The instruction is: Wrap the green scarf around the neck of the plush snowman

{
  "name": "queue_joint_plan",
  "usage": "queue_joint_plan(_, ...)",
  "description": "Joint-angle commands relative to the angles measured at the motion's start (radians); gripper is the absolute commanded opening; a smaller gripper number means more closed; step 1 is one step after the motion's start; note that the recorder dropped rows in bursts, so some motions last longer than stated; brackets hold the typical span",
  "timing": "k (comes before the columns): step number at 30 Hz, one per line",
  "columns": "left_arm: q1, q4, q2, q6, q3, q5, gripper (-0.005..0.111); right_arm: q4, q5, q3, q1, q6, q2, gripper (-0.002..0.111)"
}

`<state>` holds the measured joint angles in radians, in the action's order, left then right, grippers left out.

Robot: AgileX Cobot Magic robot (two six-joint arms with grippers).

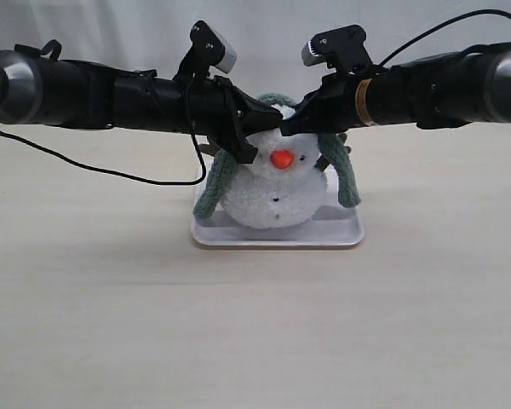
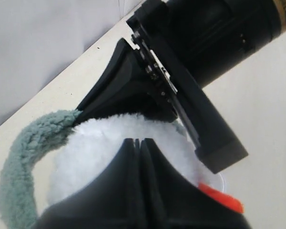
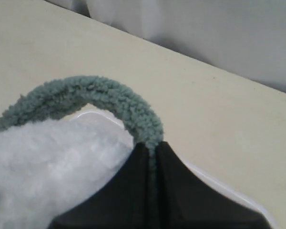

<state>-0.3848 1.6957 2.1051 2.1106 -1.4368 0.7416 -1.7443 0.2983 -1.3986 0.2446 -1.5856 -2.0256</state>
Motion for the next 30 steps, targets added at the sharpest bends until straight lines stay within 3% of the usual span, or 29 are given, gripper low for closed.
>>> queue_joint_plan(1,0.000,-0.001,0.000,0.032,-0.009,-0.019,0.000,0.000,0.069,0.021,-0.057,-0.060,-0.001,0.004)
queue_joint_plan(6,0.000,-0.001,0.000,0.032,-0.009,-0.019,0.000,0.000,0.306,0.021,-0.128,-0.078,-0.001,0.010)
queue_joint_plan(13,0.000,-0.001,0.000,0.032,-0.009,-0.019,0.000,0.000,0.315,0.021,-0.126,-0.129,-0.014,0.040)
queue_joint_plan(22,0.000,-0.005,0.000,0.032,-0.009,-0.019,0.000,0.000,0.345,0.021,-0.130,-0.100,-0.003,0.045)
queue_joint_plan(27,0.000,-0.005,0.000,0.032,-0.009,-0.019,0.000,0.000,0.342,0.021,-0.150,-0.099,0.066,0.064)
queue_joint_plan(30,0.000,-0.007,0.000,0.032,-0.009,-0.019,0.000,0.000,0.378,0.021,-0.178,-0.100,0.104,0.068)
